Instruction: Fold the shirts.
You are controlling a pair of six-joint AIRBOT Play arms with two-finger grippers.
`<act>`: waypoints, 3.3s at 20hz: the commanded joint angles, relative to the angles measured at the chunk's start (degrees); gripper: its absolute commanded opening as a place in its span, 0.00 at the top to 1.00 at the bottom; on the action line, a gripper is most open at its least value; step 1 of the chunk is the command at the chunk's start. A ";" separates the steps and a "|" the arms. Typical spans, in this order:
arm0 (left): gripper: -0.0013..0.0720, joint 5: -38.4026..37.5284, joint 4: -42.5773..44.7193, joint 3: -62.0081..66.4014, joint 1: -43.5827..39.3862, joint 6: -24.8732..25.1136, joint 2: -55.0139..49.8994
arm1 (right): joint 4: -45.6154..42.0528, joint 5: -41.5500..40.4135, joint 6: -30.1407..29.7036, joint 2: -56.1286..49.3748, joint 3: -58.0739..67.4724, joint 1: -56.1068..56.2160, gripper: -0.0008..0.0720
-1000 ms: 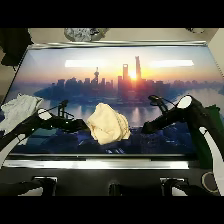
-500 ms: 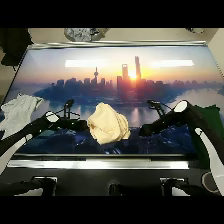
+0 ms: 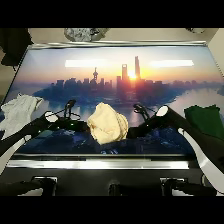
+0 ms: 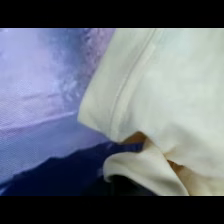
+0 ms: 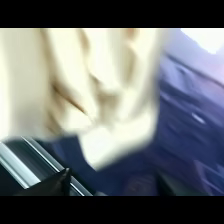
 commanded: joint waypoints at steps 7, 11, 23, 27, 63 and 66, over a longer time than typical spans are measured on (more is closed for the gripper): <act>0.94 -1.70 0.79 3.30 1.11 0.09 5.51 | -5.33 -5.64 0.17 2.23 2.25 3.32 0.94; 0.94 -1.55 11.67 17.64 6.51 -2.82 20.74 | -31.43 -2.54 7.04 18.25 18.16 0.13 0.94; 0.94 -1.84 20.96 56.41 19.96 -21.00 40.28 | -45.38 3.04 14.16 44.78 52.26 -8.87 0.94; 0.94 -3.72 21.09 56.39 19.98 -20.79 41.03 | -44.74 7.32 14.12 44.17 52.26 -8.87 0.94; 0.30 -24.98 9.46 -7.82 28.06 -12.61 11.78 | -22.82 23.12 -0.57 8.81 13.94 -24.59 0.25; 0.31 -18.05 4.50 -14.03 25.59 -12.28 11.76 | -22.73 22.14 -1.01 9.42 9.18 -23.02 0.24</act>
